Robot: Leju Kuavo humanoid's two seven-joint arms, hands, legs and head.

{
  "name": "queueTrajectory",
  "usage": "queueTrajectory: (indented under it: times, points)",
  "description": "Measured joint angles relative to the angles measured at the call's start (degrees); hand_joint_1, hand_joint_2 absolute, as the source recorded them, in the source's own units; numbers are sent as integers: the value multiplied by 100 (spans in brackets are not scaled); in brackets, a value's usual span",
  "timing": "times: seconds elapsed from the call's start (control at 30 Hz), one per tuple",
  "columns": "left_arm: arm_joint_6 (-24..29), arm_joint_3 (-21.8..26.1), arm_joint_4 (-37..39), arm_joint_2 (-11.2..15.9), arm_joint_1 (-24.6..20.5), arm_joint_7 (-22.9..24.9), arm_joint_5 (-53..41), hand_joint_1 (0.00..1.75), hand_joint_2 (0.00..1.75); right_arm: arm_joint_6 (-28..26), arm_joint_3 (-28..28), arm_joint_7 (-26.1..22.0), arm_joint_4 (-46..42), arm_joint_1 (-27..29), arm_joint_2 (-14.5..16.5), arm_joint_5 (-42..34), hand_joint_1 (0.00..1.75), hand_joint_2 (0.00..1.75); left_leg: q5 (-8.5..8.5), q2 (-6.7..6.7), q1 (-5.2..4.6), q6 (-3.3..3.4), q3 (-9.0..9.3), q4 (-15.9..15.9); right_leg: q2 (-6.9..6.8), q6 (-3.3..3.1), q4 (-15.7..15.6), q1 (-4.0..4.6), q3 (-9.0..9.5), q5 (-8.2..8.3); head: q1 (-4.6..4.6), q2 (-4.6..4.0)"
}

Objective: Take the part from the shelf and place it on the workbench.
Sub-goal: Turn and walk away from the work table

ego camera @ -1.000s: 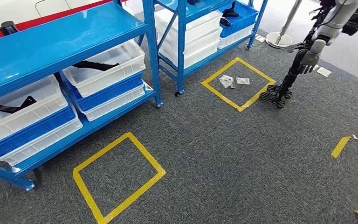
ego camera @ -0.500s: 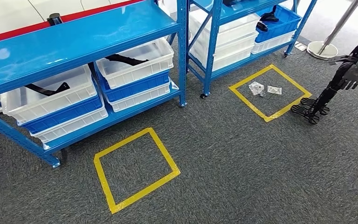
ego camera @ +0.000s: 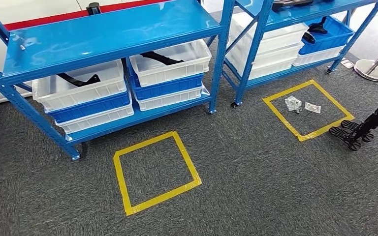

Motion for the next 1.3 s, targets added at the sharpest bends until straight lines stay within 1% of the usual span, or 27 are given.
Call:
queueTrajectory:
  times: [0.07, 0.13, 0.17, 0.2, 0.27, 0.3, 0.33, 0.4, 0.47, 0.5, 0.53, 0.6, 0.63, 0.67, 0.7, 0.77, 0.8, 0.87, 0.97, 1.0, 1.07, 1.13, 1.17, 1.2, 1.23, 1.27, 1.3]
  points:
    - [3, -11, 0, 1, -6, 4, -10, 0, 0, 0, 0, -9, 1, 26, -5, -13, 0, 0, 18, -62, 19, 29, -6, -16, 250, -24, 710, -14, -350, -311, 21, 0]
    - [3, -14, 0, 1, -7, 10, -14, 0, 0, 0, 0, -9, 1, 61, -7, -28, 0, 0, 14, -146, 18, 32, -10, -13, 307, 1, 1307, -22, -658, -483, 28, 0]
    - [4, -15, 0, 1, -6, 13, -16, 0, 0, -1, -1, -9, 1, 74, -8, -36, 0, 0, 8, -188, 20, 28, -4, -11, 312, 50, 1298, -32, -675, -424, 30, 0]
    - [6, -18, 0, 1, -5, 14, -20, 0, 0, -3, -2, -8, 1, 83, -10, -44, 0, 0, 0, -228, 25, 18, 6, -7, 312, 116, 1062, -47, -584, -280, 30, 0]
    - [9, -27, 0, 2, -5, 15, -30, 0, 0, -8, -5, -8, 1, 87, -7, -59, 0, 0, -36, -286, 22, -32, 26, 18, 317, 224, 253, -81, -234, 62, 37, 0]
    - [9, -31, 0, 3, -5, 15, -35, 0, 0, -10, -6, -8, 1, 85, 2, -64, 0, 0, -64, -303, 13, -67, 31, 35, 324, 210, -43, -88, -106, 160, 42, 0]
    - [10, -34, 0, 4, -5, 15, -41, 0, 0, -11, -7, -8, 1, 85, 16, -67, 0, 0, -92, -314, 1, -102, 37, 44, 329, 160, -206, -84, -38, 196, 42, 0]
    - [17, -36, 0, 5, -4, 15, -52, 0, 0, -13, -8, -7, 1, 88, 40, -69, 0, 0, -128, -323, 3, -157, 52, 36, 334, 12, -251, -65, -4, 184, 37, 0]
    - [26, -37, 0, 7, -4, 17, -59, 0, 0, -16, -9, -4, 1, 94, 54, -69, 0, 0, -177, -291, 30, -208, 36, 121, 333, -80, -260, -78, 58, 174, 20, 0]
    - [27, -37, 0, 7, -5, 21, -61, 0, 0, -19, -10, -4, 1, 96, 58, -69, 0, 0, -257, -262, 39, -234, -46, 298, 332, -121, -265, -92, 99, 163, 9, 0]
    - [19, -38, 0, 7, -5, 24, -62, 0, 0, -22, -10, -3, 1, 96, 60, -70, 0, 0, -380, -231, 45, -257, -204, 602, 328, -158, -268, -95, 129, 143, -3, 0]
    - [-5, -38, 0, 7, -1, 28, -64, 0, 0, -27, -11, -3, 1, 99, 61, -71, 0, 0, -638, -200, 47, -284, -701, 1407, 317, -220, -268, -74, 196, 80, -13, 0]
    - [-20, -38, 0, 7, 5, 30, -63, 0, 0, -30, -12, -3, 1, 102, 62, -72, 0, 0, -664, -195, 47, -283, -918, 1692, 315, -236, -268, -64, 238, 39, -14, 0]
    - [-32, -37, 0, 7, 11, 31, -62, 0, 0, -32, -13, -3, 1, 107, 62, -73, 0, 0, -571, -193, 45, -270, -1043, 1773, 318, -242, -268, -55, 289, -7, -15, 0]
    - [-43, -37, 0, 7, 15, 33, -61, 0, 0, -34, -13, -3, 1, 112, 62, -74, 0, 0, -361, -192, 42, -242, -1044, 1613, 324, -237, -268, -49, 355, -61, -17, 0]
    - [-63, -38, 0, 9, 17, 33, -62, 0, 0, -38, -14, -2, 1, 119, 71, -77, 0, 0, 148, -184, 15, -142, -803, 883, 331, -219, -278, -41, 487, -183, -14, 0]
    - [-69, -39, 0, 10, 13, 32, -63, 0, 0, -40, -15, 0, 2, 113, 77, -79, 0, 0, 283, -172, -11, -93, -668, 552, 332, -196, -291, -25, 539, -246, -12, 0]
    - [-77, -41, 0, 11, 5, 26, -64, 0, 0, -44, -16, 5, 3, 100, 92, -83, 0, 0, 278, -166, -64, -23, -521, 238, 322, -120, -344, -16, 634, -308, -11, 0]
    - [-92, -42, 2, 8, 16, 17, -68, 0, 0, -49, -19, 16, 3, 104, 93, -93, 0, 0, 186, -206, -55, 52, -289, 42, 314, 25, -246, -8, 745, -216, -9, -2]
    - [-101, -43, 2, 8, 19, 16, -71, 0, 0, -51, -20, 19, 3, 101, 91, -99, 0, 0, 160, -212, -39, 75, -178, -11, 318, 43, -41, -7, 652, -191, -1, -3]
    - [-115, -45, 3, 2, 9, 15, -75, 0, 0, -57, -21, 19, 3, 93, 84, -110, 0, 0, 84, -221, -19, 101, -16, -68, 328, 13, 664, -11, 189, -279, 23, -4]
    - [-111, -45, 4, -8, 1, 16, -76, 0, 0, -61, -22, 18, 4, 97, 73, -119, 0, 0, -24, -239, -3, 104, 109, -74, 332, -10, 1221, -20, -364, -595, 34, -3]
    - [-98, -45, 4, -11, 4, 16, -78, 0, 0, -61, -22, 20, 4, 104, 68, -121, 0, 0, -82, -256, 6, 94, 185, -73, 331, 8, 1274, -32, -540, -734, 36, -2]
    - [-81, -46, 4, -13, 6, 17, -85, 0, 0, -61, -22, 22, 5, 117, 62, -119, 0, 0, -145, -277, 18, 77, 271, -71, 331, 62, 1152, -50, -627, -767, 36, -2]
    - [-63, -50, 4, -13, 7, 17, -91, 0, 0, -62, -23, 25, 6, 130, 56, -116, 0, 0, -210, -296, 31, 53, 360, -69, 330, 147, 882, -72, -650, -643, 41, -2]
    - [-48, -54, 4, -13, 11, 17, -97, 0, 0, -62, -23, 27, 9, 149, 51, -108, 0, 0, -281, -310, 37, 20, 422, -69, 326, 264, 530, -100, -642, -346, 48, -2]
    - [-41, -60, 4, -13, 12, 16, -102, 0, 0, -62, -24, 27, 14, 160, 54, -99, 0, 0, -360, -318, 35, -17, 489, -49, 306, 347, 210, -122, -633, -2, 55, -2]
